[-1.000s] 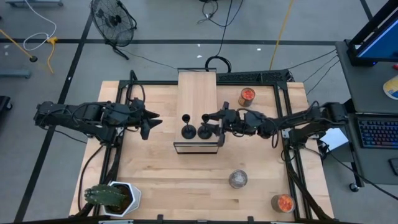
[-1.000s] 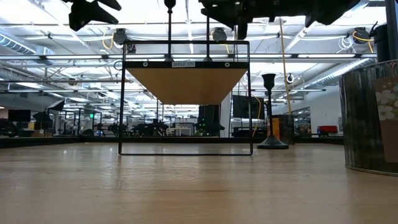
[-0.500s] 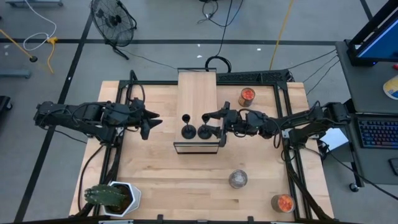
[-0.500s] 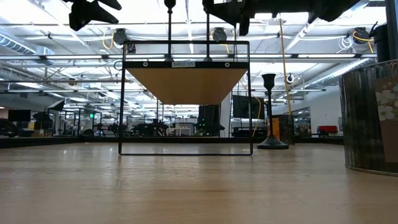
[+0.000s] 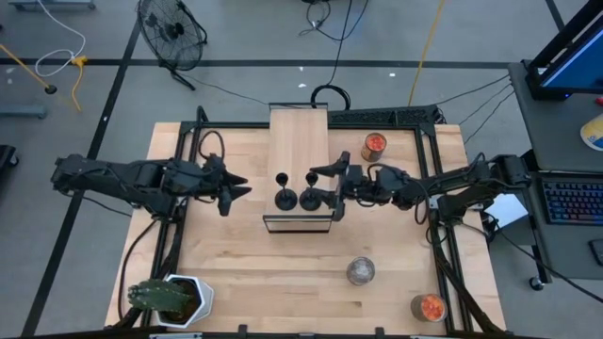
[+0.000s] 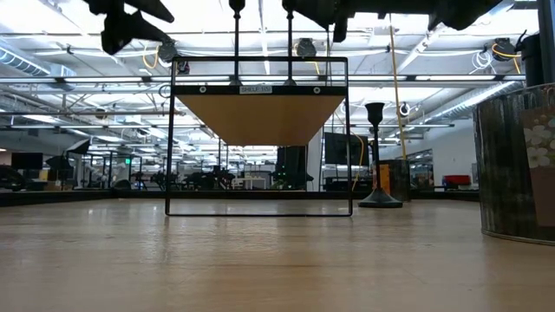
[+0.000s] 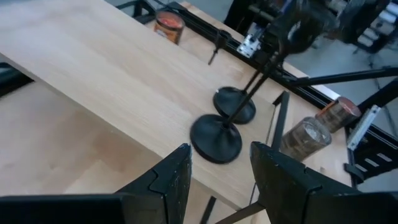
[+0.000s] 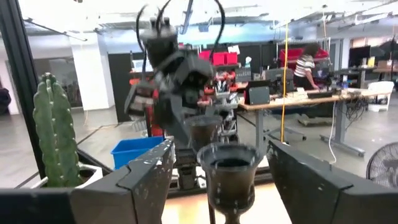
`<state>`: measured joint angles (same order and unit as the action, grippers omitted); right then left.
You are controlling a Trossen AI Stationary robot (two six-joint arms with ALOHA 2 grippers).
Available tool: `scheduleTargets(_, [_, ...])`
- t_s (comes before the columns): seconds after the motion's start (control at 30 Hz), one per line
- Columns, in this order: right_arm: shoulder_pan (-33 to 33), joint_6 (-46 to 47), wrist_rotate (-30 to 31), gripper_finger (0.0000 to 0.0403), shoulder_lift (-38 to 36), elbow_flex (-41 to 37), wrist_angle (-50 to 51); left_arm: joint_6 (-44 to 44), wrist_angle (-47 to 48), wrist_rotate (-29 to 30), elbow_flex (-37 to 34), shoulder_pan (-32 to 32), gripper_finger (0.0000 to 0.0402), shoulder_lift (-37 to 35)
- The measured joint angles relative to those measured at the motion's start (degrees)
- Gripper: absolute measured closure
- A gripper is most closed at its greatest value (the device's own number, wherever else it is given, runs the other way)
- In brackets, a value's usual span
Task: Pick & Place candle stick holders
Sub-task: Put the black candle holder on the shelf
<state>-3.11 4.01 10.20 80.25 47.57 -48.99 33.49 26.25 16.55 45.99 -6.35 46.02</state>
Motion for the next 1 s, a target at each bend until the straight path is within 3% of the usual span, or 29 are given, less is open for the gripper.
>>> scheduleTargets(0.43, [0.02,-3.38,0.18,0.0149,-9.03,0.02,2.74,-1.64,-10.38,0.00,-7.73,0.00,0.0232,-0.02])
scheduleTargets(0.77, [0.00,0.85,8.18,0.0149,-23.90,0.02,33.42,-9.50,-19.03,-3.61,-12.97,0.00,0.0232,-1.54])
scheduleTargets(1.0, [0.00,7.38,11.72,0.0149,-30.90,0.02,50.62,-9.15,-20.56,-4.32,-19.44,0.00,0.0232,-8.37])
